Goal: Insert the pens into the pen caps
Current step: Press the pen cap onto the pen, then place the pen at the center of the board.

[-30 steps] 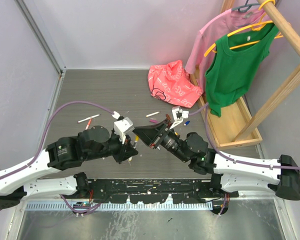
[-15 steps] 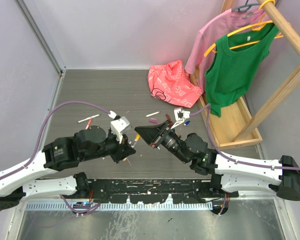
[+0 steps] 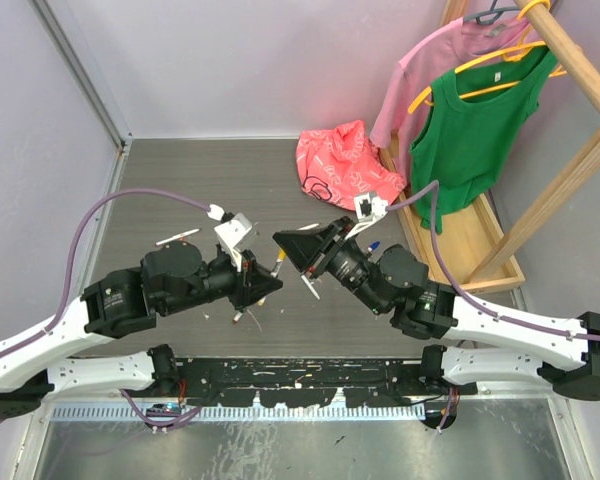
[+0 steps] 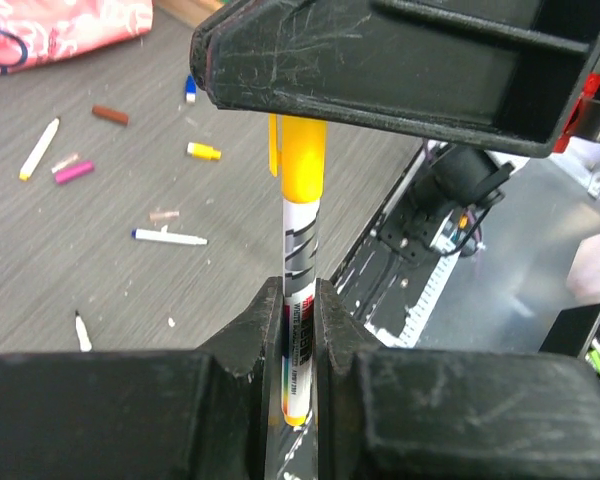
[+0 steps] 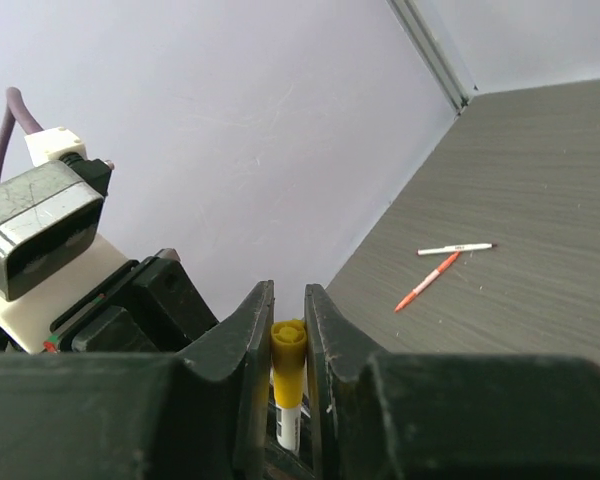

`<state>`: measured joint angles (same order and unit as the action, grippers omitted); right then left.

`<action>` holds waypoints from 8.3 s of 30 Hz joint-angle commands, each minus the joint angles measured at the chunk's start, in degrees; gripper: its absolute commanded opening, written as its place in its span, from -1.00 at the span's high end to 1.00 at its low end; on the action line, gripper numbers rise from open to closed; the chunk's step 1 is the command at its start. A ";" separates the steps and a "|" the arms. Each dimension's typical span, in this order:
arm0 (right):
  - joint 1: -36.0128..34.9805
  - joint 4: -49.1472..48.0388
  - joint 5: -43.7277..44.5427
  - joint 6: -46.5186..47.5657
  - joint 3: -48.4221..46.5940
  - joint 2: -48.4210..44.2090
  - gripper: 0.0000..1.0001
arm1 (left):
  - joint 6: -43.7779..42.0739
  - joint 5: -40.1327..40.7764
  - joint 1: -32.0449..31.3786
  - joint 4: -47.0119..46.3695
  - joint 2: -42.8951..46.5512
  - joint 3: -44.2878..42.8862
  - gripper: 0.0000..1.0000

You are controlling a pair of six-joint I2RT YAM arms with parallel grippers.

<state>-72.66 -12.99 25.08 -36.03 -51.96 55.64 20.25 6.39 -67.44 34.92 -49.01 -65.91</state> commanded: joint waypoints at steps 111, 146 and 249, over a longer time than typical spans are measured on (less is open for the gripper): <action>-1.68 -4.09 -0.21 8.72 1.03 -8.23 0.95 | -2.53 -13.94 1.95 -12.84 -2.65 1.42 1.00; -18.04 -6.15 4.94 -11.67 14.11 9.19 1.00 | -0.04 0.01 1.96 -17.74 -0.15 -7.89 1.00; 10.97 39.04 -2.18 -10.88 19.93 -10.94 -0.98 | -5.69 -0.24 51.20 -0.30 -59.67 -13.09 0.88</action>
<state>-61.76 26.52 23.31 -46.06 -30.92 44.64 15.59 6.33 -17.37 35.51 -107.35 -76.07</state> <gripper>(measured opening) 0.988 0.116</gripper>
